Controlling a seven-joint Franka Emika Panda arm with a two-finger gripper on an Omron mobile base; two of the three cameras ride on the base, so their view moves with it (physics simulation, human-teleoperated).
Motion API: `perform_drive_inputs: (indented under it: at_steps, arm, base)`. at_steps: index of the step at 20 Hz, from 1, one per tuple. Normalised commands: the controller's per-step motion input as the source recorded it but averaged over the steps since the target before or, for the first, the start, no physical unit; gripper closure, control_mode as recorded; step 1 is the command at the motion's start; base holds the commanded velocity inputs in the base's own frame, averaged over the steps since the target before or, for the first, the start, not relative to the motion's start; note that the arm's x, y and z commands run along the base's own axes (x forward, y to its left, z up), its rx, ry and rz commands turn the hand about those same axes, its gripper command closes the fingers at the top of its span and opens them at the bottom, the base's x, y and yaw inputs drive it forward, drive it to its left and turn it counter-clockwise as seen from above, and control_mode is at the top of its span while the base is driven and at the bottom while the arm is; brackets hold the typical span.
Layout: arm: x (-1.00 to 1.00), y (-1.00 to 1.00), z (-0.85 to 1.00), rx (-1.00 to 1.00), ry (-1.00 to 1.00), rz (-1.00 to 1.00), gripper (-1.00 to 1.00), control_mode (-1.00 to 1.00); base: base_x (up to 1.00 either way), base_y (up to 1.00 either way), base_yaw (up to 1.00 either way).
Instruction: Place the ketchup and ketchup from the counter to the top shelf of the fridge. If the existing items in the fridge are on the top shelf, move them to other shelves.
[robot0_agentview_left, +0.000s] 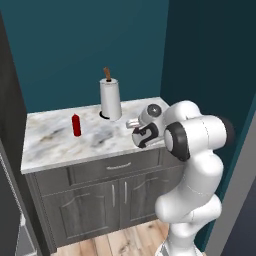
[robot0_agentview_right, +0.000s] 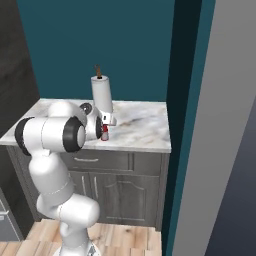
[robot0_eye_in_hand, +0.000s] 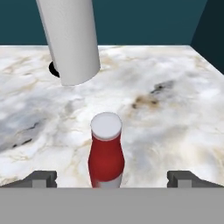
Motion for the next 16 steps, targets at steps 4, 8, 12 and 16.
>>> perform_drive_inputs:
  at_steps: [4,8,12,16]
  arm:
    - [0.23,0.03,-0.11,0.00,0.00,0.00,-1.00,-1.00]
    - [0.16,0.00,-0.11,0.00,0.00,0.00,-1.00,-1.00]
    - [0.12,0.03,-0.15,0.00,0.00,0.00,-1.00,-1.00]
    - [0.17,0.06,-0.19,0.00,0.00,0.00,-1.00,-1.00]
  base:
    - [0.00,0.00,0.00]
    - [0.00,0.00,0.00]
    - [0.00,0.00,0.00]
    - [0.00,0.00,0.00]
